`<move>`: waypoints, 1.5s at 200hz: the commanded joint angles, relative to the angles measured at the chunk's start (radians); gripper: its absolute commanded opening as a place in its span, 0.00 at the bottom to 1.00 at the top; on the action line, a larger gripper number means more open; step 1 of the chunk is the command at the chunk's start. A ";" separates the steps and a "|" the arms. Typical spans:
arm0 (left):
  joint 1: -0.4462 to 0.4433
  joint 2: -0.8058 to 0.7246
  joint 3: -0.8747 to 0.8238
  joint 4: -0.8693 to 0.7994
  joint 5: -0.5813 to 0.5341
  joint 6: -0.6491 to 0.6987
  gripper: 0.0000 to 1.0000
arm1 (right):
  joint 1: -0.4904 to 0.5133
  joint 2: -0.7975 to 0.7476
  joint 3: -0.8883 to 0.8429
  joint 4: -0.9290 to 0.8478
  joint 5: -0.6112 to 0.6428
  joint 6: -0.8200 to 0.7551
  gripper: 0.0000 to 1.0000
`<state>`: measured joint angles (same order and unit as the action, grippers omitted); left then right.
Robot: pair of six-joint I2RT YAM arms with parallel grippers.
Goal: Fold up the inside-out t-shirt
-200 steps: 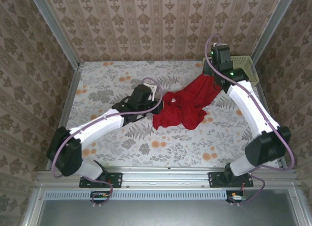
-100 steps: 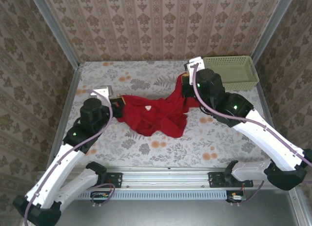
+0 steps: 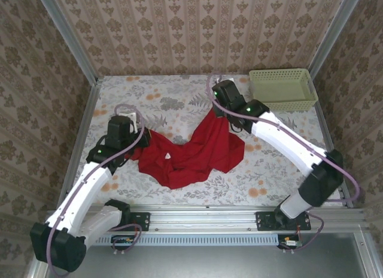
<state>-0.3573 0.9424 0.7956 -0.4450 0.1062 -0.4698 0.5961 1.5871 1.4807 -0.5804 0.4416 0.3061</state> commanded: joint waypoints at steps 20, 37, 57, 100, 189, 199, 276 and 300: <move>0.013 0.097 0.060 -0.064 0.033 0.012 0.00 | -0.058 0.065 0.028 -0.110 0.068 0.010 0.75; 0.018 0.106 0.051 -0.068 0.012 0.005 0.00 | -0.046 -0.004 -0.026 -0.099 0.030 0.008 0.82; 0.035 0.094 0.035 -0.063 -0.009 -0.007 0.00 | -0.009 -0.082 -0.116 -0.076 -0.062 0.029 0.84; 0.080 0.063 -0.007 -0.050 -0.021 -0.040 0.00 | 0.099 -0.074 -0.286 -0.021 -0.206 0.146 0.83; 0.109 0.065 -0.031 -0.051 0.004 -0.056 0.00 | 0.159 0.087 -0.344 0.076 -0.307 0.216 0.57; 0.113 0.064 -0.024 -0.058 0.004 -0.055 0.00 | 0.158 0.086 -0.331 0.073 -0.304 0.212 0.46; 0.146 0.004 0.078 -0.155 -0.026 -0.022 0.00 | 0.165 -0.093 -0.177 -0.162 -0.068 0.108 0.00; 0.189 -0.044 0.149 -0.197 -0.032 -0.008 0.00 | 0.165 -0.239 -0.106 -0.237 0.001 0.068 0.00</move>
<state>-0.2077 0.9604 0.8501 -0.5854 0.0971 -0.5026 0.7578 1.5188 1.2766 -0.6910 0.3096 0.4351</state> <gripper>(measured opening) 0.056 0.066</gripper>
